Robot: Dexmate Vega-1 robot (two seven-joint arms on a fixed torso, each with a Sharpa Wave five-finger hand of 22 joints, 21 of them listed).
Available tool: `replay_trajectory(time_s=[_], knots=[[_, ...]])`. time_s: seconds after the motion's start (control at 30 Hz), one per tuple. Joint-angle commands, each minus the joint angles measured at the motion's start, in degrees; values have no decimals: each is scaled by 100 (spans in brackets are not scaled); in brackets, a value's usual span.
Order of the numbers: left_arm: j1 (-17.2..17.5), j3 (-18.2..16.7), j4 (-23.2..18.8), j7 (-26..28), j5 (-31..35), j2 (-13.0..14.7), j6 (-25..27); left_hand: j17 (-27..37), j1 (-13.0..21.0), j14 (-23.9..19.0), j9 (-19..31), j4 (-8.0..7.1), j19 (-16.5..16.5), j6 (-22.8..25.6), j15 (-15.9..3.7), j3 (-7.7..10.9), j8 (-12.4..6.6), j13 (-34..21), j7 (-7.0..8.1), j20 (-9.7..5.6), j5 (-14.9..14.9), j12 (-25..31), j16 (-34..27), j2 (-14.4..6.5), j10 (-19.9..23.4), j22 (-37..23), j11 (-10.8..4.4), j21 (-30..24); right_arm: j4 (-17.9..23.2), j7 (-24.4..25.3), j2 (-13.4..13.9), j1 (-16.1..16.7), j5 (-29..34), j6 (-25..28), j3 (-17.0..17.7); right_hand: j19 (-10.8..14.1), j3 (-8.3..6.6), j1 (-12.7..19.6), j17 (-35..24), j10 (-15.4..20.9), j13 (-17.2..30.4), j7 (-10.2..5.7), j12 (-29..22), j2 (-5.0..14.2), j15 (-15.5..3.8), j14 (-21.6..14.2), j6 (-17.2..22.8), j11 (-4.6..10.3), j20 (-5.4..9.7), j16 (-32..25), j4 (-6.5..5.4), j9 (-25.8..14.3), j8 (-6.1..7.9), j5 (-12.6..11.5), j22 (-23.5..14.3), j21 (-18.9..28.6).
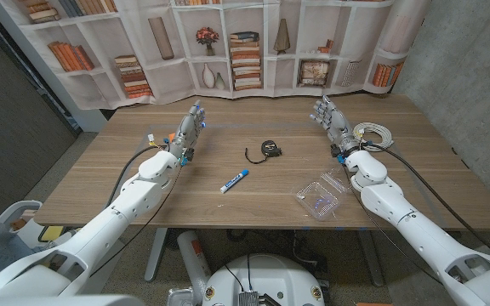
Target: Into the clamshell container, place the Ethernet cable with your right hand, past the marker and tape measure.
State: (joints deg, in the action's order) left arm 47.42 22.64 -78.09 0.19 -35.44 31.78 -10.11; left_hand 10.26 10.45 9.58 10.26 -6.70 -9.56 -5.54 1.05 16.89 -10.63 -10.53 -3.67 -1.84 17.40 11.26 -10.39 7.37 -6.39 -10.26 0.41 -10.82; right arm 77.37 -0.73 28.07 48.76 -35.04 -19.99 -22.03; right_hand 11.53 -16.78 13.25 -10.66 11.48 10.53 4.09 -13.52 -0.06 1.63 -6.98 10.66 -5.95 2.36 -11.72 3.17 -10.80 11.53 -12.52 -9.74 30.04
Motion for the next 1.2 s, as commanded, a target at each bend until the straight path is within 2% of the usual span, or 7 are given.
replay_trajectory(time_s=[0.03, 0.17, 0.7, 1.03, 1.13, 1.2], knots=[[10, 20, -70, 33, 44, 27, 29, 15, 66, 82, 33, 47, -224, -21, 18, -9, -52, -20, 2, -24, 34, 23, -31, 0, 7, -23, 29, -37, 259, 126, 83, 100, 83, -45, 50, 83, -21, 28, -14, 101, 25, 6, -45, 26, 10, -103, 62, 10, 81, -35, 35, -18, 31, 13, -16, -35], [41, 5, -90, 78, 70, 31, -16, 14, 77, 80, 33, 53, -234, -19, 15, -12, -54, -19, 0, -24, 39, 25, -31, -5, 9, -23, 27, -35, 296, 111, 105, 110, 84, -56, 59, 187, -27, 52, -13, 160, 25, 21, -57, 34, 32, -193, 87, 0, 65, -55, 56, -18, 33, 30, -16, -33], [74, -13, -160, 52, 73, 92, -10, 13, 121, 39, 33, 78, -230, 22, 17, -22, -70, -19, -1, -21, 56, 41, -44, -24, 49, -23, 17, -46, 436, 155, 215, 151, 213, -95, 81, 194, -58, 118, -10, 212, 26, 11, -59, 74, 12, -222, 125, 3, 71, -39, 98, -19, 35, 52, -18, -91], [154, -27, -313, 81, 131, 163, -56, 13, 146, 9, 34, 93, -229, 35, 16, -31, -74, -19, 5, -27, 65, 50, -52, -32, 75, -22, 41, -51, 613, 204, 434, 128, 447, 19, 72, 214, -66, 143, -12, 237, 26, -16, -58, 87, -16, -242, 144, 31, 79, -32, 118, -20, 35, 64, -19, -121], [151, -68, -334, -66, -64, 165, 38, 13, 153, 3, 34, 96, -226, 56, 13, -34, -82, -19, 6, -26, 68, 54, -53, -35, 86, -22, 32, -53, 722, 216, 556, 113, 574, 73, 68, 218, -66, 144, -13, 244, 26, -20, -58, 88, -16, -244, 149, 34, 78, -30, 120, -20, 35, 67, -19, -129], [165, -52, -386, 86, 52, 172, 41, 12, 159, -5, 34, 100, -224, 61, 19, -36, -83, -19, 3, -21, 70, 61, -55, -37, 106, -22, 32, -55, 792, 230, 613, 119, 611, 112, 77, 217, -67, 145, -14, 244, 26, -24, -56, 91, -13, -246, 149, 35, 80, -29, 121, -20, 34, 68, -19, -134]])
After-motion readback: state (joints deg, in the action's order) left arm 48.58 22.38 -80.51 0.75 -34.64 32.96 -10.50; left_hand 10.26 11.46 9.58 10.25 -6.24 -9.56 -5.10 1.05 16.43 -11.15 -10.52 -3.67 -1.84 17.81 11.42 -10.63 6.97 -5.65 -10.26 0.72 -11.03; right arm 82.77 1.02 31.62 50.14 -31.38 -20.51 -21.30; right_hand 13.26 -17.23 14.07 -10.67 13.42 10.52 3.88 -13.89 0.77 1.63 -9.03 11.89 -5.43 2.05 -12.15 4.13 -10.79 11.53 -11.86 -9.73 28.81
